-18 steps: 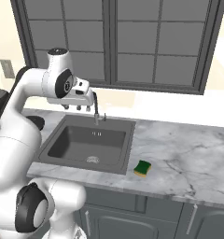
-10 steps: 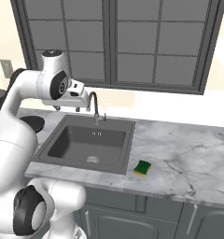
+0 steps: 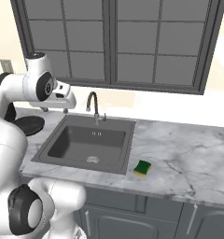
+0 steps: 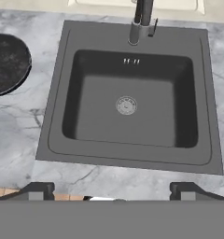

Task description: Pick the pan and sponge and place them into the sink. Then turn on the water.

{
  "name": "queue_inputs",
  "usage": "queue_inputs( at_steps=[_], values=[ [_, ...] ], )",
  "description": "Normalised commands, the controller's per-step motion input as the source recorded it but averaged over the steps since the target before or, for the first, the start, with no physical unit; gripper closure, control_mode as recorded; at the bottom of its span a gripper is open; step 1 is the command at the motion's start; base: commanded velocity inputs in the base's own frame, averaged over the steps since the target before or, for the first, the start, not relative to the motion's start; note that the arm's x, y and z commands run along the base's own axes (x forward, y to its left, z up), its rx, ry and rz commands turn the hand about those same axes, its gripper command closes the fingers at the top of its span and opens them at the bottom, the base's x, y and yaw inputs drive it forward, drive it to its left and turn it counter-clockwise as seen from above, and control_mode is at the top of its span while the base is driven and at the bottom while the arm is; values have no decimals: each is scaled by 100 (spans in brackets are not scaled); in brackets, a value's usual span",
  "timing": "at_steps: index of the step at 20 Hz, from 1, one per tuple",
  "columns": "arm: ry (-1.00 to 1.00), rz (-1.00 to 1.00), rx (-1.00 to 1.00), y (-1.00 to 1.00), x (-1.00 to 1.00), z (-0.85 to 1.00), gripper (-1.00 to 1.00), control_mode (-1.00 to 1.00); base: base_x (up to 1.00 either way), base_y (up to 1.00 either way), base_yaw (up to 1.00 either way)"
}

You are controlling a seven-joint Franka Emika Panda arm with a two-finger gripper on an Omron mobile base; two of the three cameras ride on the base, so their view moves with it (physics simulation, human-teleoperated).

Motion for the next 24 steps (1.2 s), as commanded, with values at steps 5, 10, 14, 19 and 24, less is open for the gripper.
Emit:
queue_inputs(
  at_steps=[5,10,14,19,24],
  values=[
    [6,-1,-1,47,-1,-6,-100,-100,0,0,0],
    [9,-2,1,48,-1,-8,-100,-100,0,0,0],
    [19,-3,5,44,0,-12,-100,-100,0,0,0],
    [16,-3,5,47,0,-16,-100,-100,0,0,0],
    [17,-8,-1,43,-7,-16,-100,-100,0,0,0]
  ],
)
